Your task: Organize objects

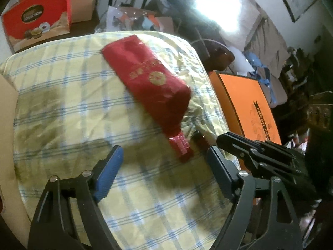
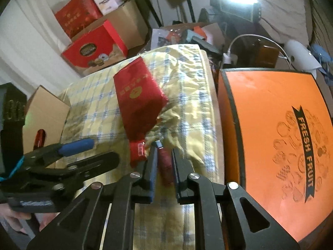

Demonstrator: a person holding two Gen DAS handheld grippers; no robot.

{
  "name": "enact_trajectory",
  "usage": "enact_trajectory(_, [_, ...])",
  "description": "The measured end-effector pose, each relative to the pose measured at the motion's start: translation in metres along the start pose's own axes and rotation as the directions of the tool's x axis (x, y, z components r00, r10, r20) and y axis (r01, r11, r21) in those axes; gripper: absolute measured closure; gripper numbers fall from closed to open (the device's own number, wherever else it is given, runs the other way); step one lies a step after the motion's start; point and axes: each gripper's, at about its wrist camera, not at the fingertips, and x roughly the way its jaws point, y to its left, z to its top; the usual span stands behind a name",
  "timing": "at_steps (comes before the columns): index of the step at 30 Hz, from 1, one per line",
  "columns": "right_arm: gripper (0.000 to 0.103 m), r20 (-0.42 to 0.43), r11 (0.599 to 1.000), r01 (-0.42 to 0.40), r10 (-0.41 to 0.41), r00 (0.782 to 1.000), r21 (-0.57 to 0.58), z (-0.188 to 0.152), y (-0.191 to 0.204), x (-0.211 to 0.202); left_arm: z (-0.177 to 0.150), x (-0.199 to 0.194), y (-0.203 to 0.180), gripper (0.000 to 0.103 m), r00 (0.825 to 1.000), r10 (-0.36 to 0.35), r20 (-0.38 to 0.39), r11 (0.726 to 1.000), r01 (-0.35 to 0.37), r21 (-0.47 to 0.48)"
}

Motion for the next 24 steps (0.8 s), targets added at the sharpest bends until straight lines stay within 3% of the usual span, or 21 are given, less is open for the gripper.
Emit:
enact_trajectory(3, [0.089,-0.018,1.0,0.018,-0.018,1.0,0.005,-0.003,-0.003,0.004,0.002,0.007,-0.008,0.026,1.0,0.019,-0.01,1.0,-0.019,0.018])
enact_trajectory(8, [0.087,-0.012,0.999,0.037,-0.037,0.999,0.005,-0.009,-0.008,0.002,0.004,0.023,-0.013,0.041,0.998,0.052,-0.035,0.998,-0.051,0.037])
enact_trajectory(14, [0.084,-0.015,0.999,0.034,-0.034,0.999,0.011,-0.013,-0.011,0.0,0.003,0.027,-0.021,0.042,0.996,0.085,-0.009,0.994,-0.084,0.067])
enact_trajectory(16, [0.084,-0.018,0.999,0.037,-0.037,0.999,0.008,-0.014,-0.01,0.0,0.003,0.028,-0.023,0.058,0.995,0.099,-0.002,0.992,-0.099,0.081])
enact_trajectory(19, [0.082,-0.017,0.999,0.046,-0.046,0.999,0.006,-0.016,-0.009,0.001,0.004,0.03,-0.025,0.074,0.991,0.133,0.009,0.985,-0.133,0.105])
enact_trajectory(24, [0.078,-0.007,0.998,0.06,-0.06,0.998,0.0,-0.017,-0.008,-0.001,0.006,0.028,-0.014,0.099,0.992,0.129,0.003,0.988,-0.129,0.087])
